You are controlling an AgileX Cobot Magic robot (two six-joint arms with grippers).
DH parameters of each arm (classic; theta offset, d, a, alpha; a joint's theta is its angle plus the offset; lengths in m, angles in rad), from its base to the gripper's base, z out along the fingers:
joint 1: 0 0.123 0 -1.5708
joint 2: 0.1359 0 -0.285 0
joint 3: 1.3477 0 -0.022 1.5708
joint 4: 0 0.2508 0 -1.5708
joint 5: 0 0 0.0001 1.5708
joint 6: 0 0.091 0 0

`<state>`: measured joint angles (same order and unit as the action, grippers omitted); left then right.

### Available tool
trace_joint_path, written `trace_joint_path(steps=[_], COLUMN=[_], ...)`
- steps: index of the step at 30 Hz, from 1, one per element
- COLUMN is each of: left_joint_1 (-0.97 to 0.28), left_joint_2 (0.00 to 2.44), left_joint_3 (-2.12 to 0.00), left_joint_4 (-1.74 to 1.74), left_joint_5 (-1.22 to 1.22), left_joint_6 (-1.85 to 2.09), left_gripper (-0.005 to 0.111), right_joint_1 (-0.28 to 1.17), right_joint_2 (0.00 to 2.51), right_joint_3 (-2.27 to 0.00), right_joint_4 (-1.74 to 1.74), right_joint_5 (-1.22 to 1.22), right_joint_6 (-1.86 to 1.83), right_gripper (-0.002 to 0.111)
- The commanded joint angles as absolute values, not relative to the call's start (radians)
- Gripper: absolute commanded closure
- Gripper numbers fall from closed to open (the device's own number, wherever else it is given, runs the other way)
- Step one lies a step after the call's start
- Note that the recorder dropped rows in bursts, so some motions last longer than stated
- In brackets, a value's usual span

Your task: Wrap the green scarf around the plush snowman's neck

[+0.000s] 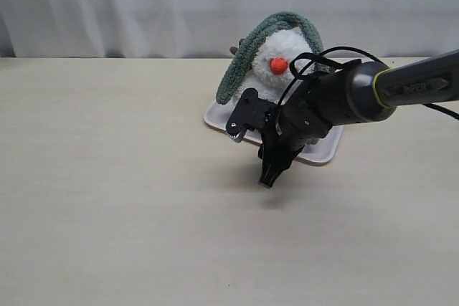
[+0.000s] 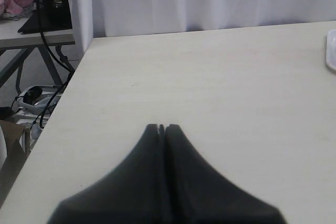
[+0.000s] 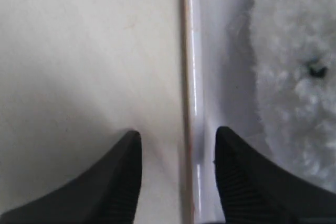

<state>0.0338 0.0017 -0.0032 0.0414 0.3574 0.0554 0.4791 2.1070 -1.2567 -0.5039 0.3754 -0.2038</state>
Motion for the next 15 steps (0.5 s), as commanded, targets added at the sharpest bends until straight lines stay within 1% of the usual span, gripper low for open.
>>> trace_joint_path(steps=[1, 10, 12, 15], left_joint_1=[0.035, 0.035, 0.035, 0.035], left_joint_2=[0.000, 0.000, 0.000, 0.000], left_joint_3=[0.000, 0.000, 0.000, 0.000], left_joint_4=[0.039, 0.039, 0.039, 0.039], left_joint_5=[0.345, 0.347, 0.347, 0.347], left_joint_6=[0.052, 0.052, 0.052, 0.052], left_gripper=[0.107, 0.107, 0.107, 0.107], right_joint_1=[0.475, 0.475, 0.475, 0.475], right_joint_2=[2.132, 2.132, 2.132, 2.132], right_joint_3=[-1.255, -1.255, -1.255, -1.254], right_joint_4=[-0.566, -0.577, -0.577, -0.577], right_joint_5=[0.372, 0.370, 0.370, 0.373], right_joint_6=[-0.198, -0.197, -0.197, -0.197], right_gripper=[0.074, 0.074, 0.078, 0.091])
